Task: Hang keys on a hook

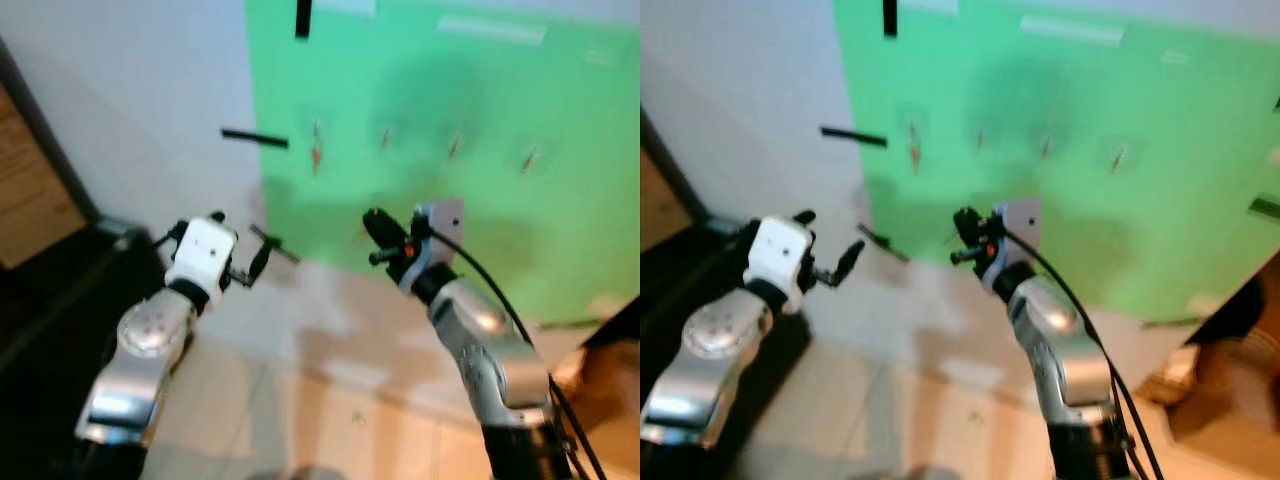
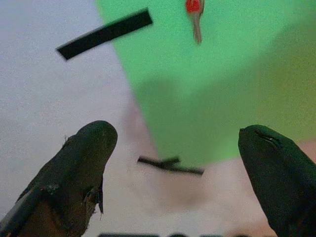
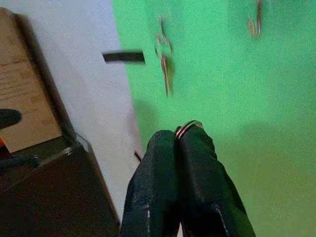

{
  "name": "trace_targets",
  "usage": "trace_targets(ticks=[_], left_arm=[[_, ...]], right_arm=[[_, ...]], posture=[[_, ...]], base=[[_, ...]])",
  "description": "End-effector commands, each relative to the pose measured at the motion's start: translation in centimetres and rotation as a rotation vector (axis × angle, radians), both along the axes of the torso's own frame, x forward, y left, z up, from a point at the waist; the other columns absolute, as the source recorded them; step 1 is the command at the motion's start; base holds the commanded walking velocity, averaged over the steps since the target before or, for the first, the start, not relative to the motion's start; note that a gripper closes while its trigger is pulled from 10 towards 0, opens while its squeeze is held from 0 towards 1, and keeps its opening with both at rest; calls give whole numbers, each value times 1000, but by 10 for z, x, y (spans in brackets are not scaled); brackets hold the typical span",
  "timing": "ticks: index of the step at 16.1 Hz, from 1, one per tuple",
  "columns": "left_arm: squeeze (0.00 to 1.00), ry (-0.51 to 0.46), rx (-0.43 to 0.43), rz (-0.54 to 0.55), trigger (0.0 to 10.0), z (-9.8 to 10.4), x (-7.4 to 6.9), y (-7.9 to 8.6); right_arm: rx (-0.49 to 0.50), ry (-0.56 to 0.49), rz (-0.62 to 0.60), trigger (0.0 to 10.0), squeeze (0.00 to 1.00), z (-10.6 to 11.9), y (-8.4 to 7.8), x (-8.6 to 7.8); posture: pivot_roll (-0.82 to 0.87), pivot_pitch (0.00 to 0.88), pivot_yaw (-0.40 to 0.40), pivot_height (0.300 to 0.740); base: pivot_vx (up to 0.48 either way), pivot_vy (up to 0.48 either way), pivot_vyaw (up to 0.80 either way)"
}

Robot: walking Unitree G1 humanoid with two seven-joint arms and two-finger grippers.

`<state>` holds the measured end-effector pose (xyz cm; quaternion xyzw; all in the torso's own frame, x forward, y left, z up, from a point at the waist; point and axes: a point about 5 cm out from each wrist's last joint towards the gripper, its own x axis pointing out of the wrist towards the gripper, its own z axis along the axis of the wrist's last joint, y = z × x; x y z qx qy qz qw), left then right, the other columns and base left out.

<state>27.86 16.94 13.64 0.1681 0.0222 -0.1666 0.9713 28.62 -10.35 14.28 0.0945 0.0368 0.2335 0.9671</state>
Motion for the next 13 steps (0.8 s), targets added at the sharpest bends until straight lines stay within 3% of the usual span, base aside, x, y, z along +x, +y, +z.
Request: trace_targets(ticks=[1,3,5,9,13], left_arm=[[90,-23,-8,12,10000,5,4,-3],[71,-26,-10,29,10000,5,4,-4],[78,-18,-10,36,10000,3,3,-4],[98,-15,-31,53,10000,0,4,-4],[106,-7,-35,50,10000,-1,5,-6]], right_arm=[[-12,-13,-13,10000,0,4,-3,1],[-31,-15,-37,10000,0,4,-6,2],[-122,-27,-105,10000,0,-1,-14,3],[-124,7,-294,10000,0,-10,-34,3],[-191,4,-371,10000,0,-13,-41,2]], posture=[[-33,0,25,740],[-32,0,21,740],[-30,0,16,740],[-42,0,22,740],[-50,0,31,740]], base=[[0,0,0],[0,0,0],[0,0,0],[0,0,0],[269,0,0]])
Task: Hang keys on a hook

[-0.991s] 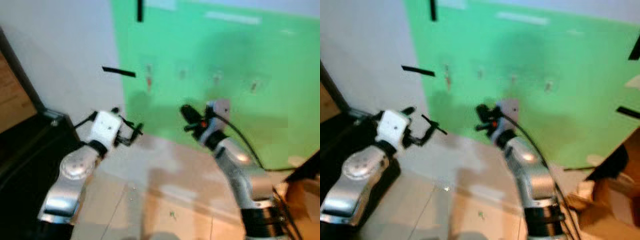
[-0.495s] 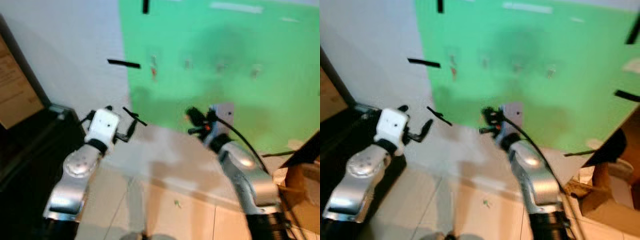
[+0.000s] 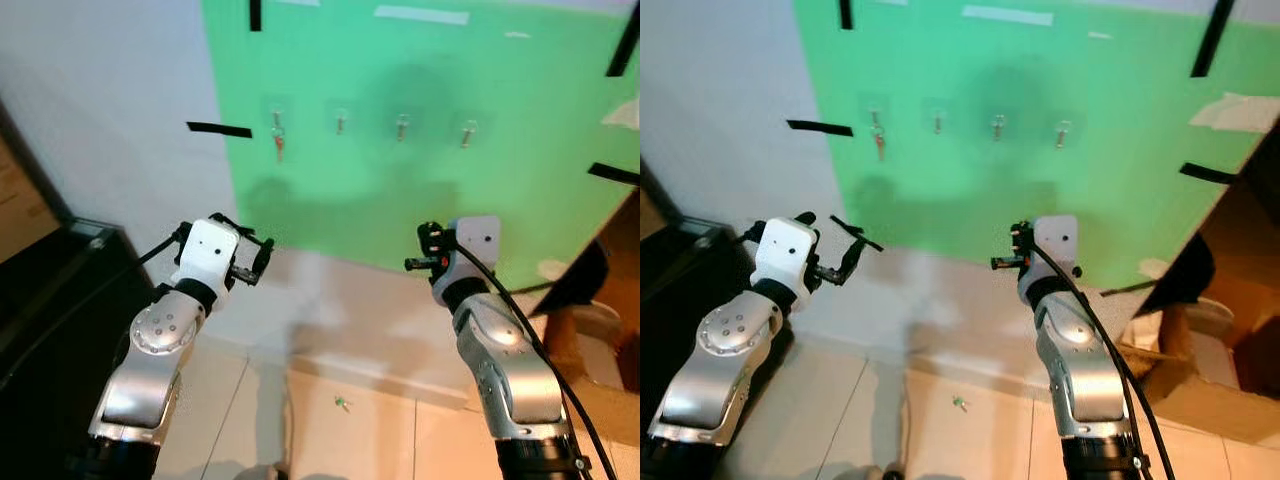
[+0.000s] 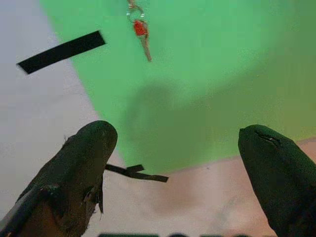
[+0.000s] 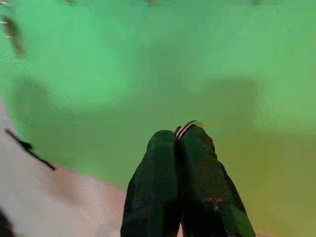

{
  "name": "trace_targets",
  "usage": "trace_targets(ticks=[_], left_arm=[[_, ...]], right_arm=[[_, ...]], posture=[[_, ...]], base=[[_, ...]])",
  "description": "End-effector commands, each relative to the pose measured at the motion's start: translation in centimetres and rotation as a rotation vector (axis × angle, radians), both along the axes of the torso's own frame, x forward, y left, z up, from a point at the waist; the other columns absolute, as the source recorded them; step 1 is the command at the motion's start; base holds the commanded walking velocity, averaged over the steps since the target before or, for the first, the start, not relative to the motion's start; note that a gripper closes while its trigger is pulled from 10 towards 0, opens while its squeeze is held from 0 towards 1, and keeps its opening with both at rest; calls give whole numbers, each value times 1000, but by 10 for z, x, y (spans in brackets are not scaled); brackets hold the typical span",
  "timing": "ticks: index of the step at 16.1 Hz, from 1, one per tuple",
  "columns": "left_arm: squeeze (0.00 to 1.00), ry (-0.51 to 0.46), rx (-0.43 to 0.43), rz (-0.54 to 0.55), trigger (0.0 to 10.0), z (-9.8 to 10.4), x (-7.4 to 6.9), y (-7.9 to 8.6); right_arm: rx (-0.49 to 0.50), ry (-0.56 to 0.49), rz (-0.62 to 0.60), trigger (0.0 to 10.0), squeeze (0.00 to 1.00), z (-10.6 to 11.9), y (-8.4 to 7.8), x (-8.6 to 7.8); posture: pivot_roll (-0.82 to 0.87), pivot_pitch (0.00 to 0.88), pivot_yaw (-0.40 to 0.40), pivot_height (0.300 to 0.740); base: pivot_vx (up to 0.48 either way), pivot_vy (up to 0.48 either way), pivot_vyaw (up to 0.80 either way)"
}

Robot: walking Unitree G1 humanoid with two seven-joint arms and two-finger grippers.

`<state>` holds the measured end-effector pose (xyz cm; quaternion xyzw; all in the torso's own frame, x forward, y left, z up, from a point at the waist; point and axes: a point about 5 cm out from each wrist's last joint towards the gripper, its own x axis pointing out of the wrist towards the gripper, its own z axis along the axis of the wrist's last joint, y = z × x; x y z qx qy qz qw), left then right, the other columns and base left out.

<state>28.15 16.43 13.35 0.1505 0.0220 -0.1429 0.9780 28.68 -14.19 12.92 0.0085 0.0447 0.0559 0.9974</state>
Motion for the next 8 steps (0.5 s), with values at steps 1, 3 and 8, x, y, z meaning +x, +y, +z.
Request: trace_targets(ticks=[1,3,8], left_arm=[[110,-3,0,-2,10000,2,2,-1],[106,-2,1,-6,10000,2,2,-1],[106,-1,-1,-5,10000,1,2,-1]], right_arm=[[-6,-7,-31,10000,0,1,-4,2],[-4,-12,-35,10000,0,3,-5,3],[-9,-23,23,10000,0,4,4,3]], posture=[[-50,0,31,740],[-47,0,29,740],[-46,0,26,740]], base=[[300,0,550],[309,0,694],[309,0,108]])
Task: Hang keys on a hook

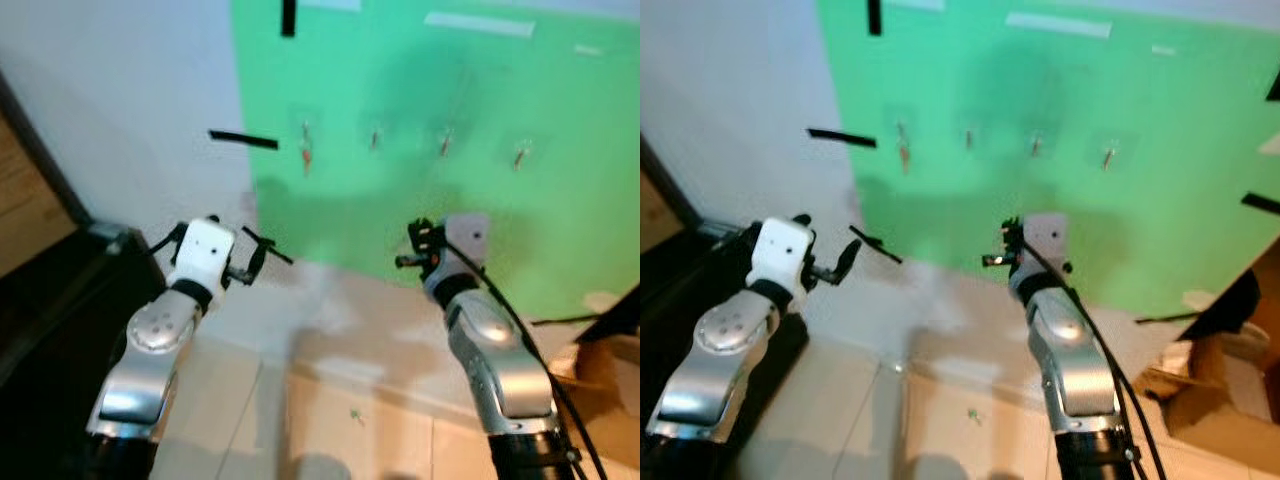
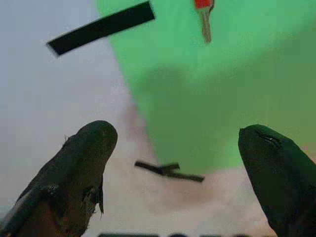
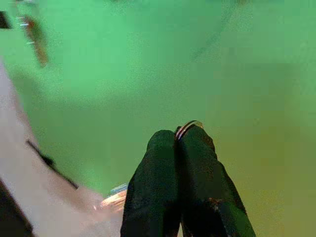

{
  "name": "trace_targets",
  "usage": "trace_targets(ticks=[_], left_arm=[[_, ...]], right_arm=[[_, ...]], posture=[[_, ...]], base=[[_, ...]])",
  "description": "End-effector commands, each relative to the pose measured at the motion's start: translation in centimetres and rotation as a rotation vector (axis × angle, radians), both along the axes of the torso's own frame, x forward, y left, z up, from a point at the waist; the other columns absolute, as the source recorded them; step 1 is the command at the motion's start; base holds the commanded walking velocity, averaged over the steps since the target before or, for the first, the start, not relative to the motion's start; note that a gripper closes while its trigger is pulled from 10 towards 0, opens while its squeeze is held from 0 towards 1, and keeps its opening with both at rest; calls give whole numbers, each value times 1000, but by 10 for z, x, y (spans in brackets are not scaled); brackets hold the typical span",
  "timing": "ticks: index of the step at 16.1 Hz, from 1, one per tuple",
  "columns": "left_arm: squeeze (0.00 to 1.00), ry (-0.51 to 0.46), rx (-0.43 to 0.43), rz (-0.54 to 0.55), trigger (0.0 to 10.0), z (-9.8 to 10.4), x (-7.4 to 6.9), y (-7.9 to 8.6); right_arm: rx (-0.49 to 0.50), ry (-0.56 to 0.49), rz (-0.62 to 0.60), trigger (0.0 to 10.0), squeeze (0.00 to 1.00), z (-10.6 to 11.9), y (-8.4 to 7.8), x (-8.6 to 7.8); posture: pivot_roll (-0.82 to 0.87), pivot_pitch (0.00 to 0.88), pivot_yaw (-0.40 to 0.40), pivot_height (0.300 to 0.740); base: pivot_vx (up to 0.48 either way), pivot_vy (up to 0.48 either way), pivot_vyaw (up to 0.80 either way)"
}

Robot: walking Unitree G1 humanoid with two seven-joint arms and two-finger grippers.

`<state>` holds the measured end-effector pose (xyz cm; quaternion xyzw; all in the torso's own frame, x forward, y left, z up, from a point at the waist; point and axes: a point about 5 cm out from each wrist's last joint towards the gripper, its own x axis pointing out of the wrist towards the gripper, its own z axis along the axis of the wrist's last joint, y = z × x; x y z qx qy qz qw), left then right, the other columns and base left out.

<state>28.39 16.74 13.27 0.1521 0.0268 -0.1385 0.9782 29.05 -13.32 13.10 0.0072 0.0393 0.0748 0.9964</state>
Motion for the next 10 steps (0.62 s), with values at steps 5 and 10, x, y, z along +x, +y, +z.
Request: trace_targets(ticks=[5,10], left_arm=[[94,-9,2,-53,10000,2,-1,-7],[94,19,-54,-278,10000,10,-10,-18]], right_arm=[[60,-36,47,10000,0,10,-4,1],[213,-82,240,10000,0,29,2,5]], posture=[[-44,0,25,740],[-39,0,19,740]], base=[[247,0,0],[0,0,0]])
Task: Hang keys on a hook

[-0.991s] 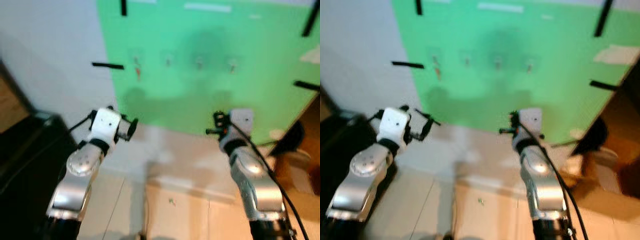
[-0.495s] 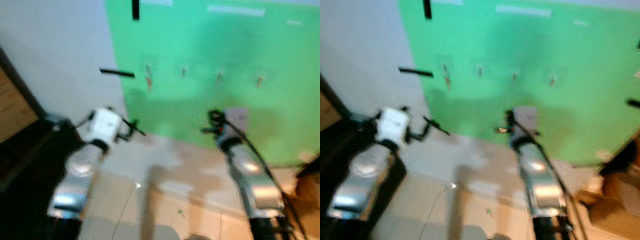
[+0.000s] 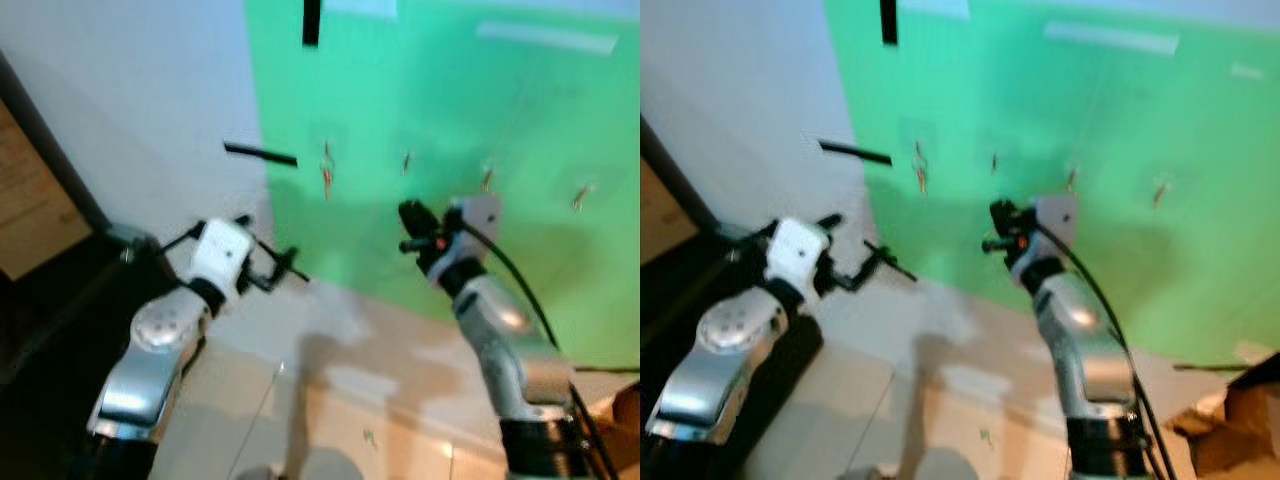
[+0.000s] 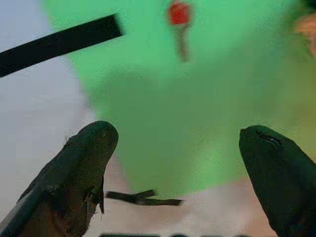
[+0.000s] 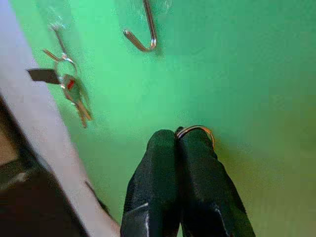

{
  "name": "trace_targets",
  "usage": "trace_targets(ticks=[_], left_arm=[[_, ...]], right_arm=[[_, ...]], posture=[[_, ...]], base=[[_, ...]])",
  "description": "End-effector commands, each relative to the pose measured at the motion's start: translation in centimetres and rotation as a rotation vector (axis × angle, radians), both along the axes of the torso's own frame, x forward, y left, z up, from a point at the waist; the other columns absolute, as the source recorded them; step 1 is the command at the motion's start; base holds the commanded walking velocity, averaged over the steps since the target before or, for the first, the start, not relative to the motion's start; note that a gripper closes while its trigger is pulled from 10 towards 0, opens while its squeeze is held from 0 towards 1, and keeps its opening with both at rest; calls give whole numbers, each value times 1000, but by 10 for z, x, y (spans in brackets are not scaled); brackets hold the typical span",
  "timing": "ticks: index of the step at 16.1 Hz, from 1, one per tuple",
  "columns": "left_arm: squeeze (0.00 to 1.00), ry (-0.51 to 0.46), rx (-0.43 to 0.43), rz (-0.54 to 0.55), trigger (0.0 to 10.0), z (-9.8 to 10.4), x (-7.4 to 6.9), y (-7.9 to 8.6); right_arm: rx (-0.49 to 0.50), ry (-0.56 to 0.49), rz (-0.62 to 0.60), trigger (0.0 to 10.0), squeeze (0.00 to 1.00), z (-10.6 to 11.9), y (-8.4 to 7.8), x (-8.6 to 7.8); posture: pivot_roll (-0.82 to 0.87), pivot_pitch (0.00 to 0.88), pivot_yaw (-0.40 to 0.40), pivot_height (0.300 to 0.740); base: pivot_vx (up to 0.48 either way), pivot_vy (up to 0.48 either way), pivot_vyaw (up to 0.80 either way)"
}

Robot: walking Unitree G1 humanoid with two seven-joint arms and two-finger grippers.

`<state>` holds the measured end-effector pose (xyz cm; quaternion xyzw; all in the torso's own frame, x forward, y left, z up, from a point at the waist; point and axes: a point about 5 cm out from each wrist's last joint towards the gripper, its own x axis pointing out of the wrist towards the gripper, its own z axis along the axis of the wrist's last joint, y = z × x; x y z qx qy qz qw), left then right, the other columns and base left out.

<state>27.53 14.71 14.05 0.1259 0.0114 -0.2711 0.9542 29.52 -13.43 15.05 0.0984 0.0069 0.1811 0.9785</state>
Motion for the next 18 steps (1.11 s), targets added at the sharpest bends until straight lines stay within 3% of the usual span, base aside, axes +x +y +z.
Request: trace_targets(ticks=[1,8,9,10,11,12,14,16,18], left_arm=[[106,16,-7,-67,10000,4,-6,1],[102,40,-20,-143,10000,7,-11,2],[102,41,-18,-145,10000,8,-11,2],[102,41,-15,-145,10000,8,-11,2],[102,41,-13,-142,10000,8,-12,3],[102,42,-14,-141,10000,8,-12,3],[102,50,-8,-145,10000,6,-13,2],[102,57,12,-151,10000,5,-13,3],[102,61,21,-150,10000,3,-14,4]], right_arm=[[49,-52,85,10000,0,15,7,2],[200,-79,213,10000,0,32,7,17],[184,-54,259,10000,0,32,8,19],[-2,17,294,10000,0,22,7,21],[-333,103,338,10000,0,1,3,18],[-530,126,423,10000,0,-8,-1,11],[-823,116,588,10000,0,-14,-7,-1],[-964,110,680,10000,0,-14,-11,-7],[-971,109,694,10000,0,-11,-10,-7]], posture=[[-32,0,16,740],[-19,0,9,740],[-16,0,7,740],[-11,0,1,740],[-11,0,0,740],[-11,0,-1,740],[-15,0,1,740],[-15,0,0,740],[-15,0,0,740]], base=[[0,0,0],[0,0,0],[0,0,0],[0,0,0],[0,0,0],[0,0,0],[0,0,0],[0,0,0],[0,0,0]])
